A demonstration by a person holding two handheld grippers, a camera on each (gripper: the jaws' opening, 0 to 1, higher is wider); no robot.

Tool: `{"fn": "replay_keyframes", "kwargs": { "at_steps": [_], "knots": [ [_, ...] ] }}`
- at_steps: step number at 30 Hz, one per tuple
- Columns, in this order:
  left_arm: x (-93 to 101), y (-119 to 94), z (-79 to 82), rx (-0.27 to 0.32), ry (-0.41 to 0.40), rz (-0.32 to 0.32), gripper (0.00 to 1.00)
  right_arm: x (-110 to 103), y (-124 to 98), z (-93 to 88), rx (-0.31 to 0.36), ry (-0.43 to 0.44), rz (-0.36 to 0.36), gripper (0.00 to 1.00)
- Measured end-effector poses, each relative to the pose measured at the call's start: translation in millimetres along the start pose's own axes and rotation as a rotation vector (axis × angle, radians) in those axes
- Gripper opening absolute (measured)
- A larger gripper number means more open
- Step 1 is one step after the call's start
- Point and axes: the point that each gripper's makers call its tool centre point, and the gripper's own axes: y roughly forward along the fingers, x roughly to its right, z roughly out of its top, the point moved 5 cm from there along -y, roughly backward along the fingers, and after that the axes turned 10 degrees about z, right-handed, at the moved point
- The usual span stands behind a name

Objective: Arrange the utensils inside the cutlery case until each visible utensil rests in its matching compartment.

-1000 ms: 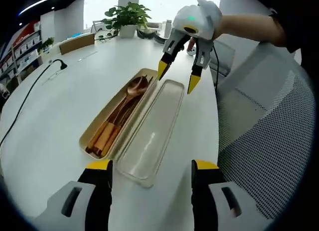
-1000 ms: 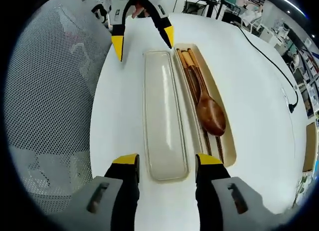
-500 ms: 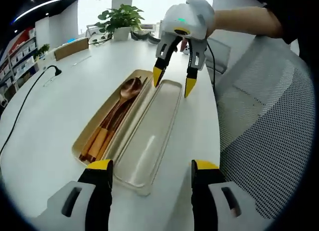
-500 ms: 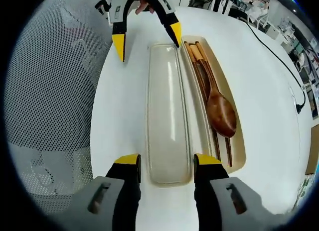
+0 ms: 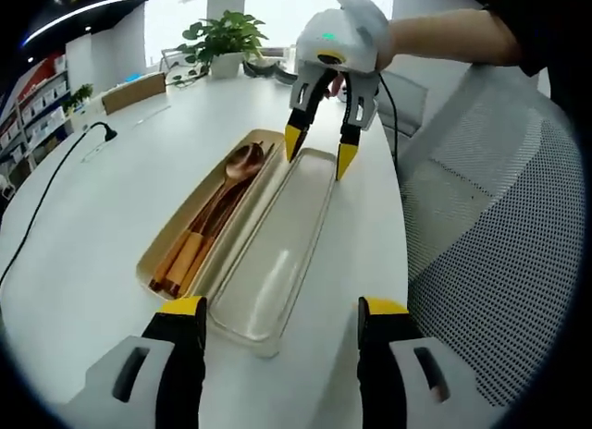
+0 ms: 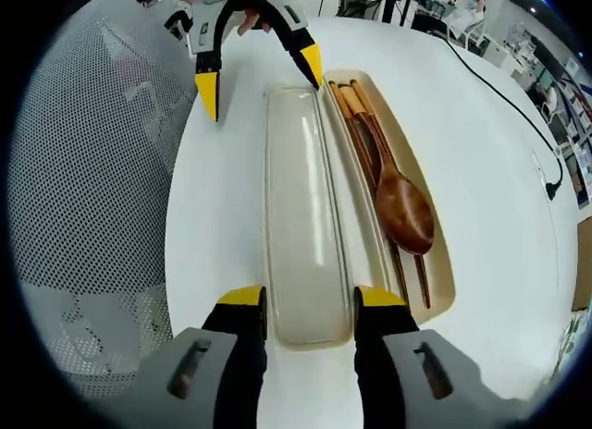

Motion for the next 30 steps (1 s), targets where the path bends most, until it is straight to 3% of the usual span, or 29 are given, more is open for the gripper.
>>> {"fn": "replay_keyframes", "kwargs": {
  "at_steps": [3, 5, 7, 10, 17, 19, 21, 25, 30],
  "knots": [
    [0.1, -1, -1.6, -0.004, 0.014, 0.006, 0.68, -2, 0, 1.0, -0.014, -0.001, 0.005, 0.34],
    [-5.6, -4, -6.7, -0.038, 0.072, 0.050, 0.71, -3, 0, 0.0, -0.025, -0.010, 0.016, 0.34],
    [-3.1, -6, -5.1, 0.008, 0.092, 0.050, 0.72, -5, -1, -0.9, -0.031, -0.003, 0.038, 0.34],
    [0.7, -10, -3.2, 0.041, 0.098, 0.056, 0.72, -12, -2, -0.3, -0.013, 0.090, 0.109, 0.34],
    [11.9, -11, -5.0, 0.027, 0.253, 0.046, 0.59, -18, -4, -2.6, -0.002, 0.148, 0.196, 0.34],
    [16.5, -11, 1.4, 0.075, 0.289, 0.038, 0.59, -23, -4, -2.1, 0.006, 0.198, 0.239, 0.34],
    [18.8, -11, 2.4, 0.075, 0.329, 0.035, 0.57, -27, -4, -1.3, 0.021, 0.250, 0.282, 0.34],
    [21.5, -9, 1.9, 0.059, 0.424, 0.031, 0.42, -32, -4, -4.5, 0.037, 0.295, 0.365, 0.34],
    [21.9, -6, -2.0, 0.030, 0.427, 0.021, 0.27, -34, -7, -11.6, 0.045, 0.367, 0.449, 0.34]
  ]
}}
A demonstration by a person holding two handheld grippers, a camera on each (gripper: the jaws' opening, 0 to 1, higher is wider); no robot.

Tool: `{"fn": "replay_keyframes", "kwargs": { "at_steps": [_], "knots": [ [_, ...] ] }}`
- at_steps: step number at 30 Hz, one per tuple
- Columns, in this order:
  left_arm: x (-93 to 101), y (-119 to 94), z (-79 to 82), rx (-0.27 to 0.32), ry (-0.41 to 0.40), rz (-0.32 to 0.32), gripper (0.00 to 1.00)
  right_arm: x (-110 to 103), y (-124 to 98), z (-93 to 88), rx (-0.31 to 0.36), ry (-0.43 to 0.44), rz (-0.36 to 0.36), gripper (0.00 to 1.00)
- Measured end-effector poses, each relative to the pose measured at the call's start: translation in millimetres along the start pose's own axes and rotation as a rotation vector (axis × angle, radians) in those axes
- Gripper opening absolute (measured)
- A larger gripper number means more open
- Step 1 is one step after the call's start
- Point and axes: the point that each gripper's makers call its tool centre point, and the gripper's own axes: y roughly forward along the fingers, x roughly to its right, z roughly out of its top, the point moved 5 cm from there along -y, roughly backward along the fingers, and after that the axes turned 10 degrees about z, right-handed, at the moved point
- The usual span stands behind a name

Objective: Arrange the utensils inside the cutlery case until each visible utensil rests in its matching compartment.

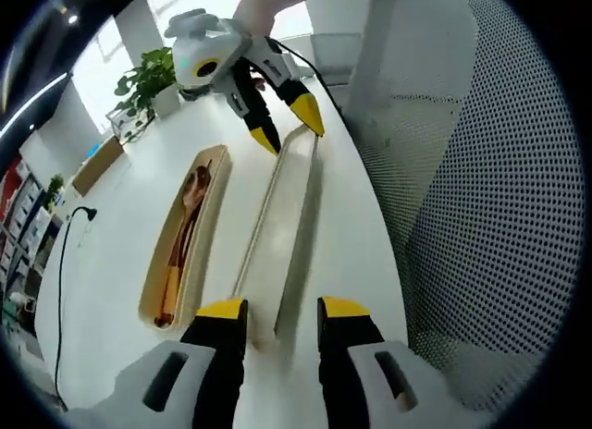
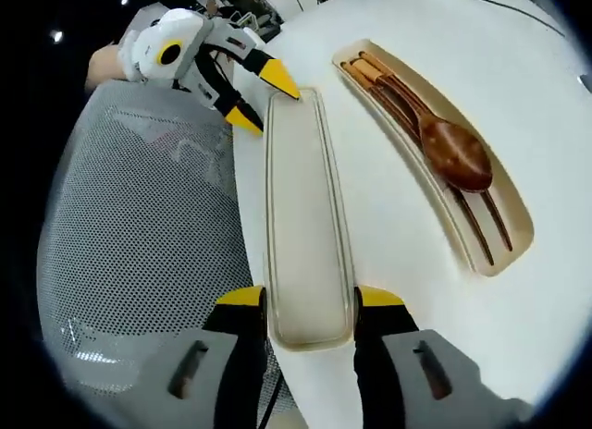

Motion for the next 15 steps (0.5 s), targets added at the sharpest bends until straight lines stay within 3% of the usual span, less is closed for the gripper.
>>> {"fn": "replay_keyframes", "kwargs": {
  "at_steps": [8, 15],
  "knots": [
    [-6.4, -1.3, -4.9, -0.014, 0.043, 0.037, 0.16, -2.2, -0.3, -0.4, -0.008, -0.005, 0.009, 0.35],
    [-5.4, -2.8, -3.9, -0.021, 0.041, 0.052, 0.15, -3.7, -1.2, -2.9, 0.009, -0.014, -0.003, 0.36]
  ]
}}
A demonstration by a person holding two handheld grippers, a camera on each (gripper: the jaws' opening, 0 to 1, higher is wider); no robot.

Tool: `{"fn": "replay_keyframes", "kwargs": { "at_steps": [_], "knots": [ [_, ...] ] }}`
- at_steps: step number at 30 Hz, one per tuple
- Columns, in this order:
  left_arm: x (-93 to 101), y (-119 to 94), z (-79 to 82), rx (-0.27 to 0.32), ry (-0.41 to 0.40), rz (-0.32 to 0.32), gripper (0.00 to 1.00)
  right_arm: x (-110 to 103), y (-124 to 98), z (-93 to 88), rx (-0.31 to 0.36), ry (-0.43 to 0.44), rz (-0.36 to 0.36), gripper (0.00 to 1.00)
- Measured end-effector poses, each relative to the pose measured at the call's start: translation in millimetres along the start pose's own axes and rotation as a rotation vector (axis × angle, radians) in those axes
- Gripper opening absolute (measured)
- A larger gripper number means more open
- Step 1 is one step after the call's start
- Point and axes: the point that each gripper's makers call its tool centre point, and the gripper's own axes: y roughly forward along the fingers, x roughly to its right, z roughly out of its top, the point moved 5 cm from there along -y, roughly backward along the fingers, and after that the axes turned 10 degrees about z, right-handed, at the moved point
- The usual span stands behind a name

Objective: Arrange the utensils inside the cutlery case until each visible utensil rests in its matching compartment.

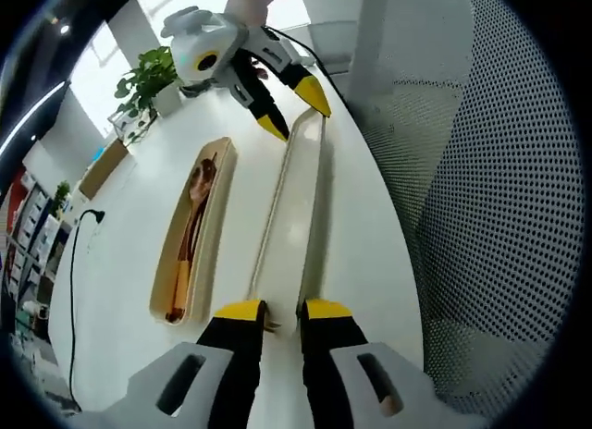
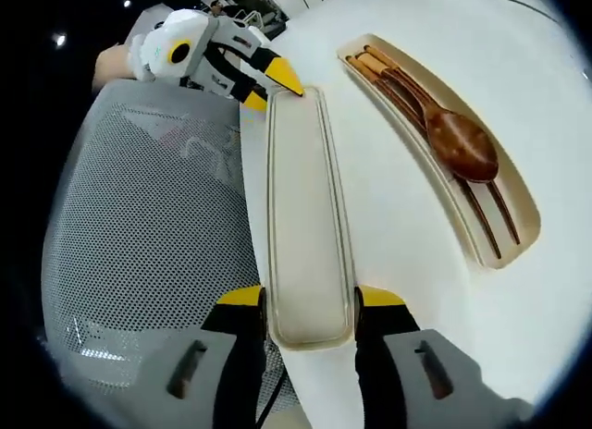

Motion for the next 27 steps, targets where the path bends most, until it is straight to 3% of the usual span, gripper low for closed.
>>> {"fn": "replay_keyframes", "kwargs": {
  "at_steps": [2, 4, 6, 10, 14, 17, 19, 27],
  "knots": [
    [-0.2, -2, -0.2, -0.006, 0.019, 0.011, 0.14, -9, -2, 2.5, -0.008, -0.089, 0.021, 0.36],
    [-0.2, -4, 0.7, 0.001, 0.031, 0.011, 0.12, -13, -4, 7.1, 0.008, -0.158, -0.005, 0.36],
    [0.5, -6, 1.2, -0.006, 0.019, 0.001, 0.11, -19, -8, 9.5, 0.015, -0.135, -0.015, 0.31],
    [-4.2, -7, 8.1, 0.007, -0.044, -0.003, 0.08, -21, -11, 20.6, 0.021, -0.211, -0.107, 0.29],
    [-8.6, -7, 11.0, 0.004, -0.057, -0.010, 0.06, -10, -13, 23.1, -0.004, -0.269, -0.220, 0.26],
    [-8.5, -7, 13.3, 0.006, -0.099, -0.021, 0.05, 3, -16, 24.0, -0.027, -0.316, -0.326, 0.18],
    [-7.5, -7, 12.5, 0.011, -0.115, -0.024, 0.05, 7, -18, 24.2, -0.053, -0.349, -0.371, 0.06],
    [-12.9, -4, 1.7, 0.004, -0.140, -0.002, 0.07, 6, -19, 30.2, -0.016, -0.387, -0.366, 0.03]
  ]
}}
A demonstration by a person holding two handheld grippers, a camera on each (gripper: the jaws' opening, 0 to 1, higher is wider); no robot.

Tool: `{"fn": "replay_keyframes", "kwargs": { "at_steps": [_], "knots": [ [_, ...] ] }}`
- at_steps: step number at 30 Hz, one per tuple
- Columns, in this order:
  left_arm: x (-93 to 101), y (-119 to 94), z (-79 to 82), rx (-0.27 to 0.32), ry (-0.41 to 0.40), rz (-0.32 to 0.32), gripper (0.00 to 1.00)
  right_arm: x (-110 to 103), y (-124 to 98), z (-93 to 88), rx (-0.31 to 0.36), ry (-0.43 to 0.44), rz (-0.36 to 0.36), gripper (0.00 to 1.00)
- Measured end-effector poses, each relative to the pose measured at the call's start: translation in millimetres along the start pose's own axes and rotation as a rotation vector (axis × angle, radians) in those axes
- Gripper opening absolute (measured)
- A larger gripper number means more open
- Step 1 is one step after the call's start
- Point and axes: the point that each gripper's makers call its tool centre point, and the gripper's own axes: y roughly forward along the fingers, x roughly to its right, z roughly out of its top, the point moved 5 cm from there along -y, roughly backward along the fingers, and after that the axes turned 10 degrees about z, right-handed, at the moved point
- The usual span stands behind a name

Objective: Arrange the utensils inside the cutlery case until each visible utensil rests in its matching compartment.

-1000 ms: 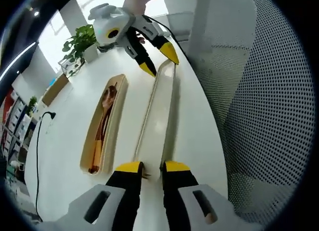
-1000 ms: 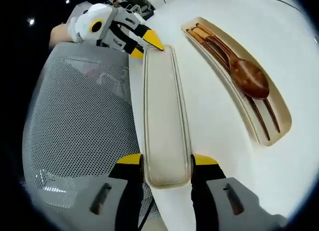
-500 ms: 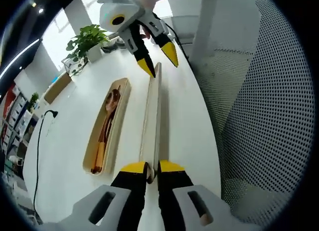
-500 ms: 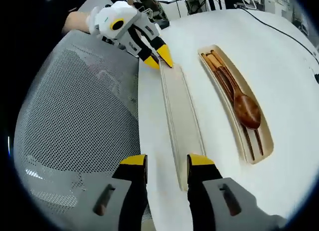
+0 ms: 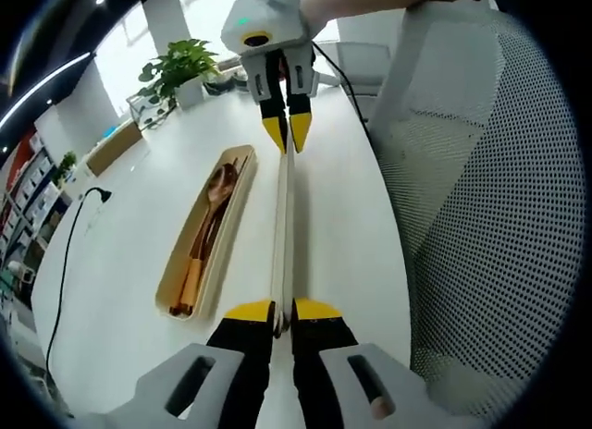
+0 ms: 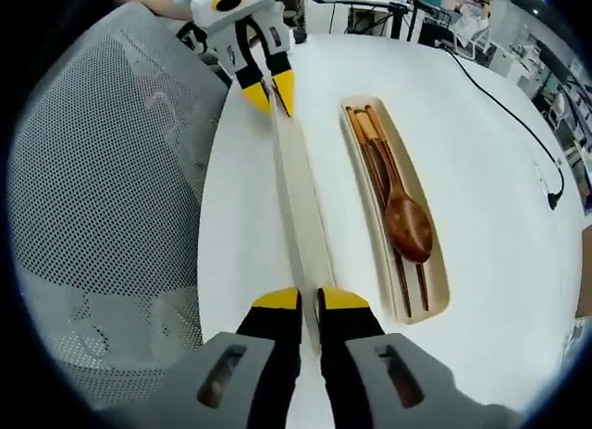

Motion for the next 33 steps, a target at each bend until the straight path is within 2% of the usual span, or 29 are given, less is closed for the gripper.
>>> {"fn": "replay_keyframes", "kwargs": {
  "at_steps": [5, 9, 11, 13, 15, 17, 18, 19, 20, 22, 24, 25, 26, 27, 28, 29, 31, 32, 33],
  "knots": [
    [0.8, 0, 0.3, 0.001, 0.024, -0.021, 0.06, 1, 0, -0.7, 0.004, -0.013, 0.000, 0.02],
    [0.5, -1, 0.8, -0.005, -0.070, -0.062, 0.06, -1, 0, -0.4, -0.006, -0.023, 0.002, 0.02],
    [0.5, -1, 1.4, -0.018, -0.070, -0.083, 0.06, -1, 0, 0.5, -0.064, -0.085, -0.015, 0.01],
    [2.2, -2, 1.7, -0.038, -0.078, -0.106, 0.05, -7, 2, 1.9, -0.093, -0.110, 0.013, 0.00],
    [5.6, -5, 1.9, -0.040, -0.096, -0.147, 0.05, -10, 2, 2.7, -0.102, -0.113, 0.026, 0.00],
    [5.9, -10, 0.9, -0.047, -0.117, -0.187, 0.05, -10, 2, 4.3, -0.079, -0.124, 0.030, 0.00],
    [7.3, -13, 1.9, -0.050, -0.167, -0.216, 0.05, -10, 2, 4.8, -0.071, -0.123, 0.032, 0.00],
    [7.3, -17, 4.4, -0.060, -0.258, -0.261, 0.05, -13, 1, 5.4, -0.062, -0.109, 0.058, 0.01],
    [5.3, -18, 5.0, -0.061, -0.286, -0.275, 0.05, -14, 0, 5.7, -0.059, -0.095, 0.067, 0.02],
    [0.3, -22, 9.8, -0.029, -0.327, -0.293, 0.05, -8, -2, 6.7, -0.066, -0.098, 0.018, 0.04],
    [-0.2, -25, 14.0, -0.026, -0.403, -0.324, 0.04, -6, -3, 6.3, -0.071, -0.088, 0.005, 0.07],
    [1.1, -27, 17.5, -0.027, -0.466, -0.361, 0.04, -5, -3, 6.0, -0.077, -0.079, -0.006, 0.10],
    [2.1, -28, 18.4, -0.029, -0.486, -0.373, 0.04, -3, -3, 5.7, -0.090, -0.089, -0.024, 0.11],
    [4.1, -29, 21.9, -0.023, -0.554, -0.407, 0.04, -2, -3, 5.4, -0.101, -0.104, -0.039, 0.13],
    [4.2, -28, 22.5, -0.021, -0.577, -0.410, 0.04, -2, -3, 5.0, -0.109, -0.109, -0.050, 0.15],
    [3.0, -27, 22.3, -0.019, -0.599, -0.397, 0.04, 0, -4, 4.5, -0.123, -0.103, -0.080, 0.16],
    [7.6, -29, 25.0, -0.037, -0.714, -0.450, 0.04, 5, -8, 9.6, -0.122, -0.110, -0.172, 0.18],
    [7.3, -28, 27.3, -0.039, -0.790, -0.470, 0.03, 4, -8, 14.2, -0.115, -0.138, -0.208, 0.19],
    [6.5, -29, 28.0, -0.032, -0.821, -0.473, 0.03, 2, -8, 18.7, -0.108, -0.176, -0.230, 0.21]
  ]
}}
